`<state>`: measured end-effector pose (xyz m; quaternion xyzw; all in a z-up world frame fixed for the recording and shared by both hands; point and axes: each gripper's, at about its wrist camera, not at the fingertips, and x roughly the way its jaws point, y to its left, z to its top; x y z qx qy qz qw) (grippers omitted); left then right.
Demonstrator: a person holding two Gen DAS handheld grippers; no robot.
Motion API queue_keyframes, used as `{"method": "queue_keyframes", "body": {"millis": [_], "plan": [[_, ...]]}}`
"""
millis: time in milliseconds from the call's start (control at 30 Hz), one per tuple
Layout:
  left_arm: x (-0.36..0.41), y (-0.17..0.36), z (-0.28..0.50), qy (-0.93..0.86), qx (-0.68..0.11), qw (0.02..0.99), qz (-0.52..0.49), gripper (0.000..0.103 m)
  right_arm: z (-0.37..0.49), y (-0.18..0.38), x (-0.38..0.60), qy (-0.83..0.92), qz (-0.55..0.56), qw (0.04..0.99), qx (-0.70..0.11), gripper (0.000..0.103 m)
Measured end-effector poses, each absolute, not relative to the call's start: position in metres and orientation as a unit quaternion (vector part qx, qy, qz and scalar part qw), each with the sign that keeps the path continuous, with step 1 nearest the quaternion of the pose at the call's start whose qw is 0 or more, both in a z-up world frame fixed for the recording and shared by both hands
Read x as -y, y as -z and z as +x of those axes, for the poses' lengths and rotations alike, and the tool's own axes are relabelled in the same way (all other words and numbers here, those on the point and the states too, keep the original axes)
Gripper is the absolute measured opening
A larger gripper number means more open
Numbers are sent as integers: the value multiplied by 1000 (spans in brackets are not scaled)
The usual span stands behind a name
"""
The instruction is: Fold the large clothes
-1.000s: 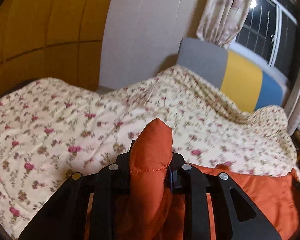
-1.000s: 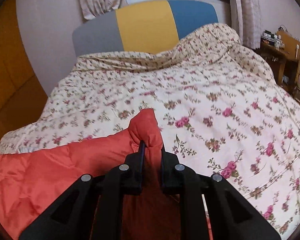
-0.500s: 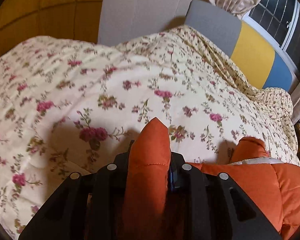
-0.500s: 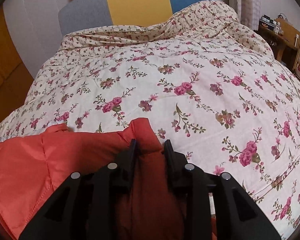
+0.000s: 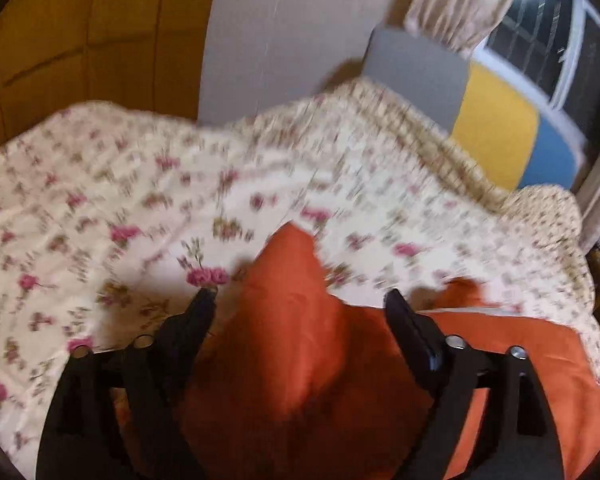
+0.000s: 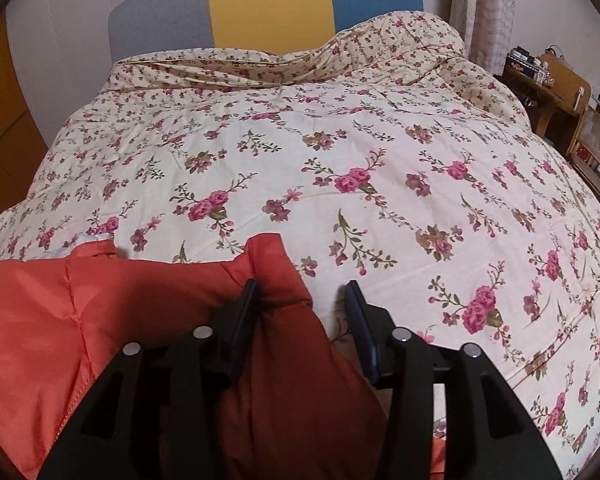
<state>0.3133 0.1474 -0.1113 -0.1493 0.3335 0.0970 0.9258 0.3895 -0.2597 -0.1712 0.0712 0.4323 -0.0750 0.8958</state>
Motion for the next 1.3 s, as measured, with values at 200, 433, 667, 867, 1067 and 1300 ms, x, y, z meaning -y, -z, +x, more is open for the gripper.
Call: {"method": "queue_keyframes", "body": {"millis": [200, 433, 667, 867, 1067, 1300], "plan": [[-93, 58, 259, -37, -266, 954, -132, 96, 387, 170, 261, 89, 67, 896, -430, 60], [-10, 81, 290, 5, -301, 954, 3, 96, 385, 170, 261, 94, 70, 896, -429, 64], [-23, 132, 325, 21, -350, 935, -50, 99, 385, 170, 265, 88, 85, 896, -428, 65], [-25, 142, 322, 25, -343, 937, -64, 99, 359, 142, 271, 52, 113, 916, -381, 76], [-26, 142, 321, 26, -348, 935, -70, 99, 292, 83, 236, -49, 117, 950, -284, 82], [-25, 142, 315, 19, -345, 936, -63, 99, 310, 110, 165, -105, 27, 936, -334, 83]]}}
